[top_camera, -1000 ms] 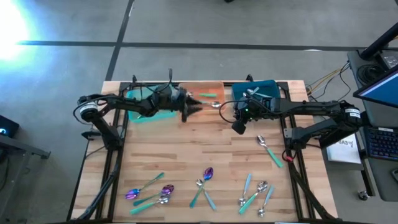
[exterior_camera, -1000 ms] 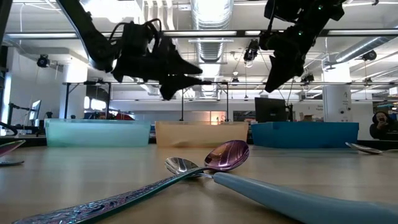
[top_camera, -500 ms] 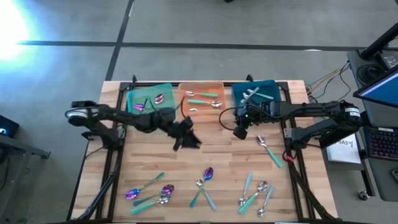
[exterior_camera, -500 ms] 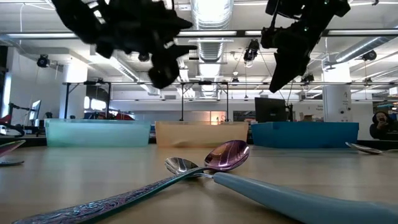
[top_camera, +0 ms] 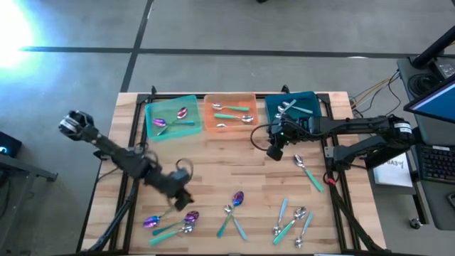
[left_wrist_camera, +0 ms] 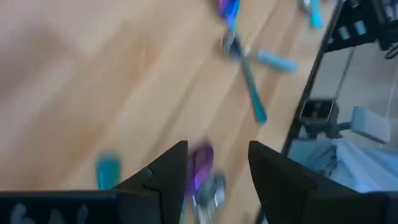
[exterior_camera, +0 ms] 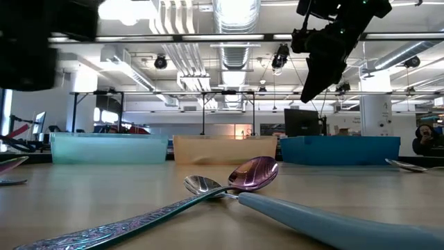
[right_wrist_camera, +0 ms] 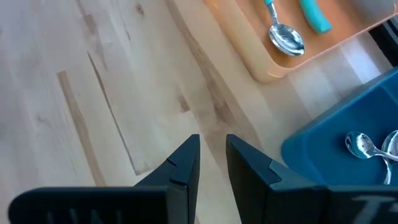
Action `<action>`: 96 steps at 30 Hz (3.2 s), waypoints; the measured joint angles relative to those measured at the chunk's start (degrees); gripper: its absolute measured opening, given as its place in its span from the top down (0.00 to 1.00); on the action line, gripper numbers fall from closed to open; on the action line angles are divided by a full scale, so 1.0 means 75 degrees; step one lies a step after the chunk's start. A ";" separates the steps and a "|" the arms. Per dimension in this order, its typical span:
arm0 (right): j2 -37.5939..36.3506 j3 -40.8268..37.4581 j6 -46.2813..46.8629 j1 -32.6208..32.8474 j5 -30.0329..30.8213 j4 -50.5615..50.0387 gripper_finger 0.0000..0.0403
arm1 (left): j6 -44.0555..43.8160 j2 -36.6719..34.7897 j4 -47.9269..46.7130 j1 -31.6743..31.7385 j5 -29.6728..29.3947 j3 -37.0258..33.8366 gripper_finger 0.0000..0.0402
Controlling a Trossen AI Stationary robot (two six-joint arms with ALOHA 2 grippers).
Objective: Sort silverware by color (type)
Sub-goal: Put the blue spoon into the green bin
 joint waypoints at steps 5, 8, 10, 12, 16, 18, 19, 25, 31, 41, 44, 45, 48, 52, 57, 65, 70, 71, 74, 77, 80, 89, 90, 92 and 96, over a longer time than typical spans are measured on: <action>0.0000 0.0000 -0.0042 0.0003 0.0000 -0.0003 0.83 | -0.2210 0.0235 -0.0810 -0.1330 -0.0402 0.0000 0.62; 0.0000 0.0000 -0.0103 0.0002 0.0000 0.0000 0.83 | -0.3031 0.0506 -0.1259 -0.1724 -0.0306 -0.0002 0.62; 0.0000 0.0000 -0.0118 0.0000 0.0000 -0.0003 0.83 | -0.3236 0.0680 -0.1399 -0.1830 -0.0086 -0.0003 0.62; 0.0000 0.0000 -0.0127 0.0000 0.0000 -0.0006 0.83 | -0.3266 0.0873 -0.1397 -0.1833 0.0126 0.0003 0.62; 0.0000 0.0000 -0.0157 0.0002 -0.0001 -0.0031 0.83 | -0.3113 0.1272 -0.2166 -0.1827 0.0274 0.0335 0.62; 0.0000 0.0000 -0.0204 0.0001 -0.0002 -0.0041 0.83 | -0.3056 0.1492 -0.2864 -0.1827 0.0280 0.0613 0.62; 0.0000 0.0000 -0.0207 0.0002 0.0000 -0.0062 0.83 | -0.3053 0.1613 -0.3109 -0.1827 0.0281 0.0757 0.62; 0.0000 0.0000 -0.0331 0.0001 0.0000 -0.0093 0.83 | -0.2611 0.2393 -0.3381 -0.1827 0.0484 0.1559 0.62; 0.0000 0.0000 -0.0400 0.0002 0.0000 -0.0090 0.83 | -0.2527 0.3212 -0.3900 -0.1827 0.0693 0.1927 0.62; 0.0000 0.0000 -0.0380 0.0000 -0.0006 -0.0096 0.83 | -0.2467 0.3596 -0.3607 -0.1816 0.0955 0.1781 0.64; 0.0000 0.0000 -0.0383 0.0000 -0.0006 -0.0093 0.83 | -0.2646 0.3594 -0.3463 -0.1812 0.1054 0.1750 0.73; 0.0000 0.0000 -0.0392 0.0000 -0.0004 -0.0089 0.83 | -0.2741 0.3587 -0.3429 -0.1812 0.1072 0.1739 0.78; 0.0000 -0.0003 -0.0397 0.0000 -0.0006 -0.0090 0.83 | -0.2953 0.3584 -0.3360 -0.1812 0.1105 0.1715 0.93; 0.0000 -0.0003 -0.0399 0.0002 -0.0005 -0.0090 0.83 | -0.3154 0.3582 -0.3388 -0.1798 0.1124 0.1693 0.97; 0.0000 -0.0003 -0.0461 0.0000 -0.0004 -0.0090 0.83 | -0.3182 0.3355 -0.3660 -0.1644 0.0841 0.1639 0.99; 0.0000 -0.0003 -0.0462 0.0000 -0.0003 -0.0090 0.83 | -0.2364 0.2304 -0.4770 -0.0805 -0.0844 0.1747 0.99; 0.0000 -0.0003 -0.0459 0.0003 -0.0003 -0.0088 0.83 | -0.1277 0.1451 -0.5657 0.0166 -0.2040 0.1761 1.00; 0.0000 -0.0003 -0.0459 0.0002 -0.0003 -0.0087 0.83 | -0.1011 0.1251 -0.5780 0.0428 -0.2293 0.1763 1.00; 0.0000 -0.0003 -0.0459 0.0001 -0.0003 -0.0087 0.83 | -0.0057 0.0714 -0.6006 0.1206 -0.2981 0.1763 1.00; 0.0000 -0.0003 -0.0459 0.0001 -0.0003 -0.0087 0.83 | 0.1091 0.0188 -0.5980 0.2116 -0.3560 0.1763 1.00; 0.0000 -0.0003 -0.0459 0.0000 0.0000 -0.0087 0.83 | 0.2234 -0.0214 -0.5974 0.3195 -0.3785 0.1763 1.00; 0.0000 -0.0003 -0.0334 0.0000 0.0038 -0.0085 0.83 | 0.5488 -0.0738 -0.5526 0.6811 -0.3784 0.1763 1.00; 0.0000 -0.0003 -0.0310 0.0000 0.0050 -0.0085 0.83 | 0.5810 -0.0738 -0.5372 0.7183 -0.3765 0.1763 1.00; 0.0000 -0.0003 -0.0301 0.0000 0.0055 -0.0085 0.83 | 0.6401 -0.0727 -0.5025 0.7836 -0.3532 0.1763 1.00; 0.0000 -0.0003 -0.0301 0.0000 0.0057 -0.0086 0.83 | 0.7178 -0.0561 -0.4332 0.8808 -0.2969 0.1763 1.00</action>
